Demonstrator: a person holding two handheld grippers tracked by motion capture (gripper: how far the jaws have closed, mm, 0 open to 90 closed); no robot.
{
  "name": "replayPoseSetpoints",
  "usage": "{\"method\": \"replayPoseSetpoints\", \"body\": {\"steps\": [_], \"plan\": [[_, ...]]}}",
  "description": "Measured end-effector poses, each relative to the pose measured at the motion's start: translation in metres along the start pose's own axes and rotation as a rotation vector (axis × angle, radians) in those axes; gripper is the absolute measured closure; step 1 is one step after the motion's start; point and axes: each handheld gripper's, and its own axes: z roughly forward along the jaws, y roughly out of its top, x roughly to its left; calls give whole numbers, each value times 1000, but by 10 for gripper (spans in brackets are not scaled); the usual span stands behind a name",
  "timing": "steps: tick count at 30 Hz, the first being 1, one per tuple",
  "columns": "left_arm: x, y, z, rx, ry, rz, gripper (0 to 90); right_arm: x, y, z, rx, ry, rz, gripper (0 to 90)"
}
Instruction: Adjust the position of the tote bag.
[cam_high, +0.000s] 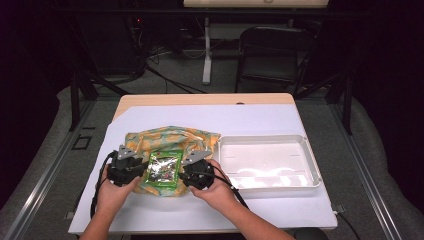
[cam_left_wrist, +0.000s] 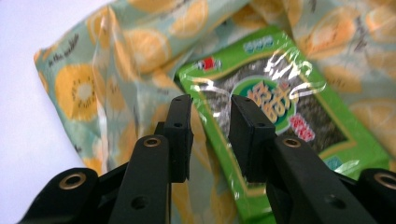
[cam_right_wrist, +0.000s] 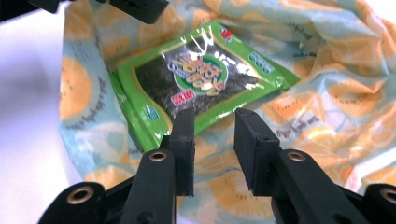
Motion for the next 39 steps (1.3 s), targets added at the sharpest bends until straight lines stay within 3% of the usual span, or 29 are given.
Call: {"method": "replayPoseSetpoints", "body": {"steps": [9, 30, 39], "plan": [[9, -17, 3, 46, 45, -8, 687, -2, -13, 6, 51, -1, 17, 695], [18, -30, 1, 58, 10, -69, 679, 0, -28, 7, 68, 18, 40, 657], [2, -31, -12, 51, -5, -20, 676, 8, -28, 0, 24, 58, 48, 629]]}}
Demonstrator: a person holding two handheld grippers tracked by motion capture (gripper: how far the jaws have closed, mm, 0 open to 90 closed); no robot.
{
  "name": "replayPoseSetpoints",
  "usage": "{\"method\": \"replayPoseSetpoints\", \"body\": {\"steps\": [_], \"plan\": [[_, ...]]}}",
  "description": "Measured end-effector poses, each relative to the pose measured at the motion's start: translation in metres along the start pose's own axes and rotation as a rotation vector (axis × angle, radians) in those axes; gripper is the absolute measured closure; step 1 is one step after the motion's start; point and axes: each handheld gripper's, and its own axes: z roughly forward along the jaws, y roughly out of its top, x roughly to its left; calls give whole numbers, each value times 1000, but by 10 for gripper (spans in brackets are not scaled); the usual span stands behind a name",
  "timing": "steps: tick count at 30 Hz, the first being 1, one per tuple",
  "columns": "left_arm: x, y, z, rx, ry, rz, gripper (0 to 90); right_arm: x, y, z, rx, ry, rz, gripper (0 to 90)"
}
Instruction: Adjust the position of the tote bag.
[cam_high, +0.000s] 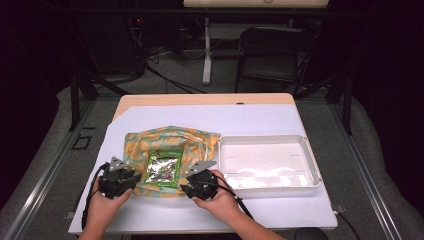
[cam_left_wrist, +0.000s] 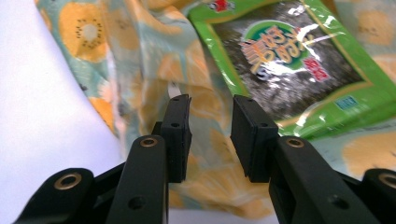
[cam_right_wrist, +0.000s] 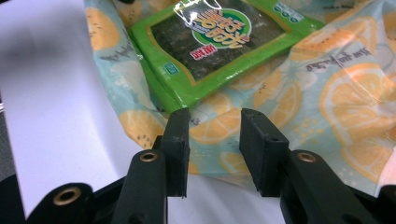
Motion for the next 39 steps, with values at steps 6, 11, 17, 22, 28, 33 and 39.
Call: {"method": "replayPoseSetpoints", "body": {"steps": [6, 11, 17, 22, 28, 33, 39], "plan": [[-10, -6, -3, 14, -9, 26, 675, 7, 1, -1, 1, 20, -21, 629], [-14, -14, -3, 39, -21, 41, 674, 13, 0, 1, 5, 27, -34, 629], [-10, -16, -1, 50, -17, 23, 672, 15, -2, 5, 16, 32, -42, 630], [-7, -15, -3, 34, -11, 3, 670, 16, -3, 6, 21, 33, -41, 627], [-8, -11, -7, -3, -12, -9, 624, 14, 0, 2, -3, 39, -32, 592], [-7, -2, -12, -42, -5, -15, 579, 12, 6, 0, -20, 33, -26, 522], [-4, 16, -19, -88, -20, -30, 573, 6, 18, -4, -46, 26, -1, 466]]}}
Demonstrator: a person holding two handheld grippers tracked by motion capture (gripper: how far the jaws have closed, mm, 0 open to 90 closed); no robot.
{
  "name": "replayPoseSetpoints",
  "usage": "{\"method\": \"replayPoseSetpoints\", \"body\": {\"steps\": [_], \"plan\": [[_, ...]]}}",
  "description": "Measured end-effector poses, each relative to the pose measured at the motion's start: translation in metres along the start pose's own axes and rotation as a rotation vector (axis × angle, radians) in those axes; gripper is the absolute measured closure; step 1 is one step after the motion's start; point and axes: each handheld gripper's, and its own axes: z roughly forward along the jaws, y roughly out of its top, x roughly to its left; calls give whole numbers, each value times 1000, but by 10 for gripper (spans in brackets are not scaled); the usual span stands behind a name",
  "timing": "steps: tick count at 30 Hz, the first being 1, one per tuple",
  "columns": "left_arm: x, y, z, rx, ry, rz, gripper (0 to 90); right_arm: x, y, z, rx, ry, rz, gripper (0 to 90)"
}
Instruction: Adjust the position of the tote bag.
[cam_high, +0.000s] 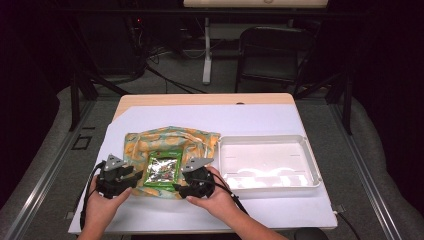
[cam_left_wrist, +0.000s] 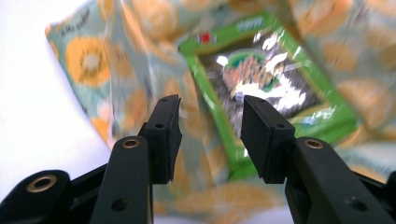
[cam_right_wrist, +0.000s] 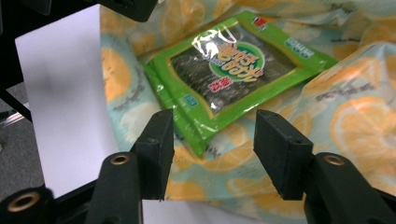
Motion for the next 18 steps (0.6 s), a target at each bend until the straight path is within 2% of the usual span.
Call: {"method": "replayPoseSetpoints", "body": {"steps": [5, 12, 16, 18], "plan": [[-3, 15, 1, -14, -9, 11, 580, -6, 8, -1, -3, -18, 16, 466], [-4, 33, 3, -56, -31, 1, 593, -14, 15, -2, -14, -40, 31, 493], [-5, 41, 8, -61, -51, -15, 608, -18, 20, -5, -6, -58, 14, 505], [-5, 45, 12, -59, -56, -26, 611, -20, 23, -5, -10, -57, 24, 510]]}}
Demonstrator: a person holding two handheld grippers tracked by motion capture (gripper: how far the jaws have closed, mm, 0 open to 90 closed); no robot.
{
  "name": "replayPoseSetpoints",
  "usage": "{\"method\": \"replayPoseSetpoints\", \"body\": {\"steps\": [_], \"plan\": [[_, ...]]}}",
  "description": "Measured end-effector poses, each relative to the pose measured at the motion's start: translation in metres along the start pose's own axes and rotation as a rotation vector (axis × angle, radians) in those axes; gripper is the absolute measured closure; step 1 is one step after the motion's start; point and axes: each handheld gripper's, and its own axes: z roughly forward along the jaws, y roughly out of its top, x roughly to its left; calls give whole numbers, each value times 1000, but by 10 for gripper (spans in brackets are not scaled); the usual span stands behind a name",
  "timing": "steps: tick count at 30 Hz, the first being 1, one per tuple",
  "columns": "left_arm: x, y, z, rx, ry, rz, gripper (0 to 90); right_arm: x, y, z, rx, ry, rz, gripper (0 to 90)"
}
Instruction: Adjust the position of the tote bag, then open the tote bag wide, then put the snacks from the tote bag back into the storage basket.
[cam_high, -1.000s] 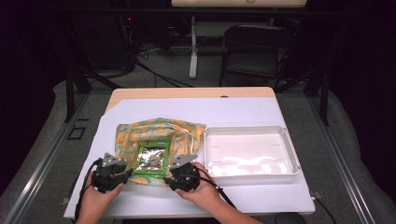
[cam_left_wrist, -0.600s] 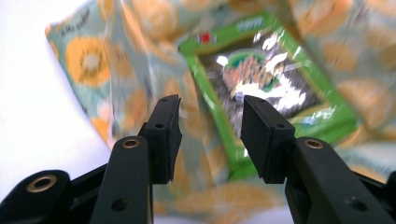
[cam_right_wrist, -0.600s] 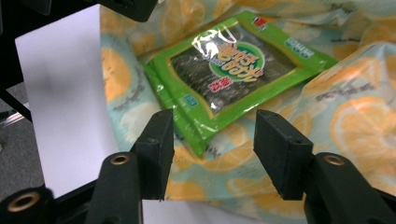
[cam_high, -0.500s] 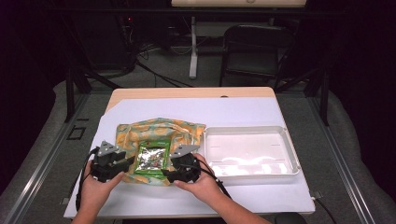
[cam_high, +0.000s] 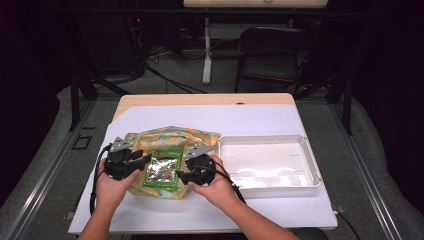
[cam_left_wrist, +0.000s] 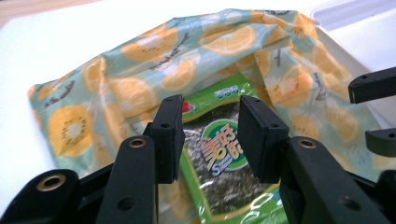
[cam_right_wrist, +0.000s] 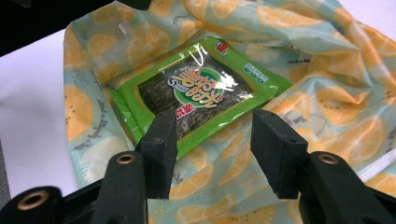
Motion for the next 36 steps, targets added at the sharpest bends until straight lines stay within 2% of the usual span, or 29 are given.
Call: {"method": "replayPoseSetpoints", "body": {"steps": [8, 13, 16, 21, 24, 30, 35, 36], "plan": [[2, 10, 16, 0, -34, -47, 616, -6, 11, 1, 5, -8, 26, 514], [3, 16, 23, 16, -8, -40, 611, -9, 13, 5, 9, -19, 28, 533], [4, 20, 26, 19, -7, -39, 595, -10, 16, 7, 6, -26, 40, 544], [7, 21, 29, 12, 1, -66, 527, -15, 21, 9, 10, -28, 78, 563], [10, 21, 29, 4, -17, -86, 496, -16, 23, 11, 25, -29, 85, 566], [13, 18, 33, 54, -30, -90, 477, -16, 26, 19, 48, -35, 123, 592], [14, 14, 36, 81, -48, -97, 486, -17, 26, 28, 61, -38, 152, 649], [15, 13, 36, 91, -51, -92, 493, -17, 26, 29, 64, -38, 145, 657]]}}
